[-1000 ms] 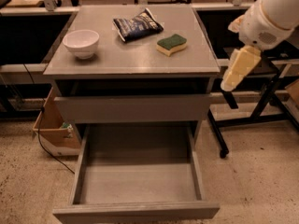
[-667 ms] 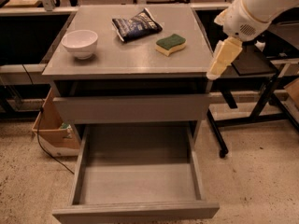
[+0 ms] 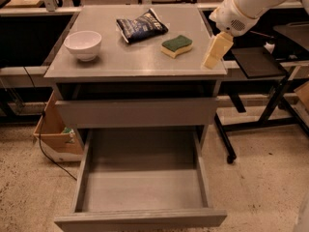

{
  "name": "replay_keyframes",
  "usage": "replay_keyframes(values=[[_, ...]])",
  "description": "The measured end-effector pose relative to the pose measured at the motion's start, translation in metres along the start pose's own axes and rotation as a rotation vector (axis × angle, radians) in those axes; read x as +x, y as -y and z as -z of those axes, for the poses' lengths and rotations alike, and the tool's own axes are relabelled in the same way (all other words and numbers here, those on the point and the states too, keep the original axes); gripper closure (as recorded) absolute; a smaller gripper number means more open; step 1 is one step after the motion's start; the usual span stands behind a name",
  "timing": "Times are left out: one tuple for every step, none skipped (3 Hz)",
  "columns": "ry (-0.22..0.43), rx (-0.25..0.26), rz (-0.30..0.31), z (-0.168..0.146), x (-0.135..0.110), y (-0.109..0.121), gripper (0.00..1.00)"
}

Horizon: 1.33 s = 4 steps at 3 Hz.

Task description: Place sponge into middle drawer

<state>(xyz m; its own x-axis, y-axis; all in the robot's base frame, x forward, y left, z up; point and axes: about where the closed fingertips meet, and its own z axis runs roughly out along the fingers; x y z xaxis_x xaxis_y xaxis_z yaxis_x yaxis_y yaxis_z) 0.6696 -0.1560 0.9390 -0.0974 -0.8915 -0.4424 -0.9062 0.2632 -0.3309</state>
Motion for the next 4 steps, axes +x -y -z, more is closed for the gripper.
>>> replay_keyframes(values=[[0.019, 0.001, -0.027, -0.010, -0.001, 0.003, 0.00], [0.055, 0.017, -0.080, -0.033, -0.001, 0.020, 0.00], [0.120, 0.029, -0.163, -0.068, 0.000, 0.048, 0.00], [0.206, 0.031, -0.270, -0.112, -0.006, 0.080, 0.00]])
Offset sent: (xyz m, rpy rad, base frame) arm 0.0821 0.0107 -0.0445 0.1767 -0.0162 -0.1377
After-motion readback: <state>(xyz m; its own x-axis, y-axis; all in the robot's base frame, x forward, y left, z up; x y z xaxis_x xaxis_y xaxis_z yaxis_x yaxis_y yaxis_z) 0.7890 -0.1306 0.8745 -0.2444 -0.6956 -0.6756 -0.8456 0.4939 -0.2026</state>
